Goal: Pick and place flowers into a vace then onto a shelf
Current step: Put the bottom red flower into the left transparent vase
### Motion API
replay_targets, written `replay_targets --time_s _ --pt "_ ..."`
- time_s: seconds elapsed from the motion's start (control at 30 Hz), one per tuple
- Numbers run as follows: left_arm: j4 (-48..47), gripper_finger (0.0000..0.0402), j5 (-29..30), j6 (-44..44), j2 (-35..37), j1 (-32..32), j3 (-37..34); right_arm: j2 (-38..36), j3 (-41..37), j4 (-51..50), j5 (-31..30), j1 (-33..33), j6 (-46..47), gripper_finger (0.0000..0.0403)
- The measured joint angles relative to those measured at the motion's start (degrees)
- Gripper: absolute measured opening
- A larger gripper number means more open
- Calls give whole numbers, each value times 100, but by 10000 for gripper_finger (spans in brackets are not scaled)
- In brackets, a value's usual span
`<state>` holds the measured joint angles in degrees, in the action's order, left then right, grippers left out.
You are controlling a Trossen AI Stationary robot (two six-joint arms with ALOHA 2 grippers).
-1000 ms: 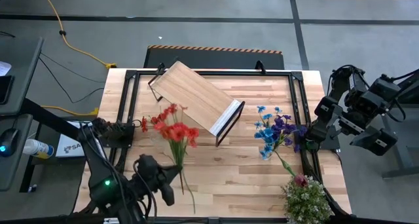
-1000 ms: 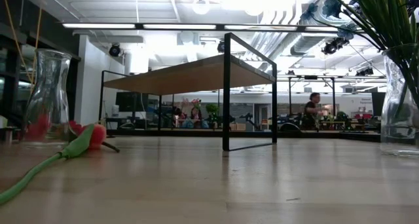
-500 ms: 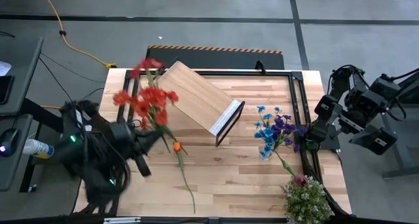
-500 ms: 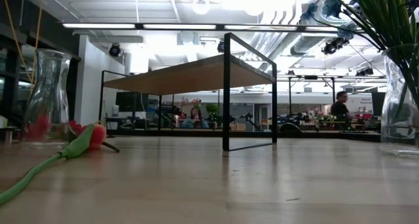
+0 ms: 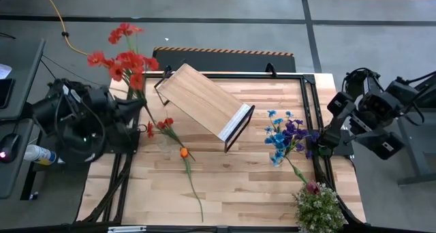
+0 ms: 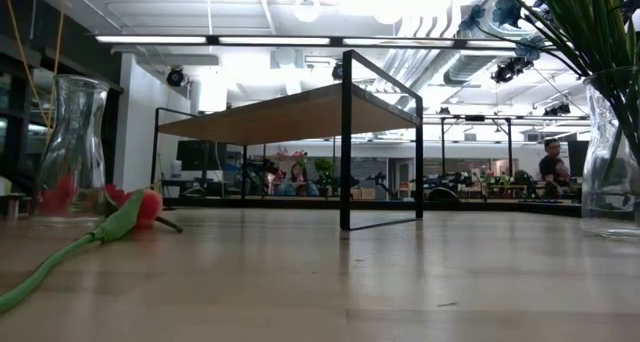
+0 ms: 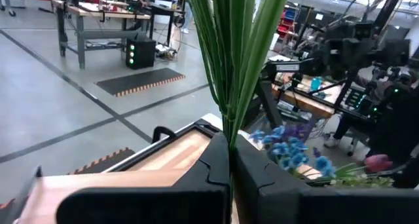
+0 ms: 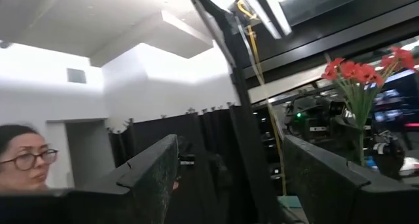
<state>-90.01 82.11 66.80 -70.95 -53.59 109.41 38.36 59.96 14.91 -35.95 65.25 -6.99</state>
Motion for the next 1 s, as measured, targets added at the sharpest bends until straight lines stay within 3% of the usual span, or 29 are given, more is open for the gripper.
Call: replay_targets --time_s 0.27,0.47,0.63,1.0 --pt "-3 32 -137 1074 1368 -4 -2056 -1 0 158 -493 0 -439 265" --pt "37 32 -265 2060 1837 -6 -3380 -1 0 337 -817 0 -707 265" --pt "293 32 -421 2524 1813 -7 -4020 -5 0 341 -1082 0 -769 265" --pt "1458 32 -499 2068 1568 -362 -4603 -5 0 341 -1215 0 -857 265"
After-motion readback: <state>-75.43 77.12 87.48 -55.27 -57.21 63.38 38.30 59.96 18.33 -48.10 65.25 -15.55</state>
